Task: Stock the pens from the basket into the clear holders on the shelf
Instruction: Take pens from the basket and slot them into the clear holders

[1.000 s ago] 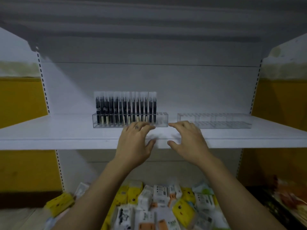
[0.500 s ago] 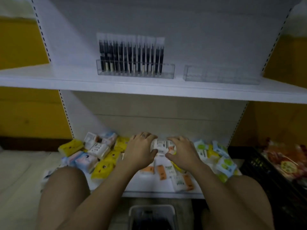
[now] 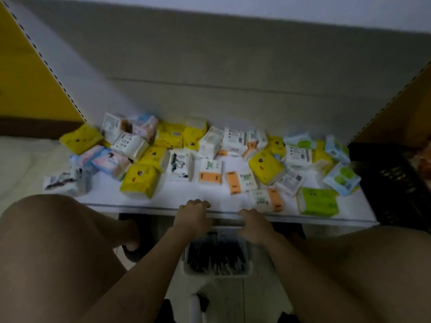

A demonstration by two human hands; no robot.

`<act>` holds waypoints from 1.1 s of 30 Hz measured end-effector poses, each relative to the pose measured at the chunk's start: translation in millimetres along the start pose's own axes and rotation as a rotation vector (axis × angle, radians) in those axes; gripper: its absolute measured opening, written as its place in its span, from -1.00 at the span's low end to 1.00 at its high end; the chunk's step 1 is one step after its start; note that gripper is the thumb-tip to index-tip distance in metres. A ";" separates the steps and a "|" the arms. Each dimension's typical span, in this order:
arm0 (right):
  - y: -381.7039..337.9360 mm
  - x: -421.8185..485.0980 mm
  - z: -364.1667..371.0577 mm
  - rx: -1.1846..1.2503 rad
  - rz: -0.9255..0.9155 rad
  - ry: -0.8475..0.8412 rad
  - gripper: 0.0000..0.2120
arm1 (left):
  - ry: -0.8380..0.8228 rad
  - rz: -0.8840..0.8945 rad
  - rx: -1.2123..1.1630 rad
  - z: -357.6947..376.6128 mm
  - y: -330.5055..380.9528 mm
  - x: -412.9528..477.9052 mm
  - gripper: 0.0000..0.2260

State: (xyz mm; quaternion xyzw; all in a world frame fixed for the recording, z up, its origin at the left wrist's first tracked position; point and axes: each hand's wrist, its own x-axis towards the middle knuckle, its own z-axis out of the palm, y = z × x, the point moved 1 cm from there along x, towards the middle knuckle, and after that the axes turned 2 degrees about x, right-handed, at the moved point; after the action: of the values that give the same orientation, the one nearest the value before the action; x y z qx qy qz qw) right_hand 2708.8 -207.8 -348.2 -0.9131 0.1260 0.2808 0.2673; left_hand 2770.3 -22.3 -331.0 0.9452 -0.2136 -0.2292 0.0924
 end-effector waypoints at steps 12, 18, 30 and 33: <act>59.3 43.9 97.2 0.090 0.198 -0.287 -0.51 | -0.328 -0.231 -0.289 140.1 -37.9 35.6 -0.51; 55.0 47.6 121.0 0.134 0.245 -0.299 -0.60 | -0.426 -0.215 -0.349 174.2 -46.7 39.5 -0.86; 48.7 52.5 129.4 0.332 0.224 -0.243 -0.78 | -0.382 -0.112 -0.423 201.6 -49.7 47.0 -0.70; 48.5 59.6 132.7 0.262 0.216 -0.297 -0.75 | -0.330 -0.124 -0.474 196.5 -42.3 46.5 -0.80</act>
State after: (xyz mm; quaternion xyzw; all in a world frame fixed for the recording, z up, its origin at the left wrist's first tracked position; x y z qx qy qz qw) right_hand 2679.5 -178.4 -495.8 -0.8003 0.2177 0.4206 0.3678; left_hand 2730.1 -20.4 -533.4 0.8584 -0.1080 -0.4285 0.2604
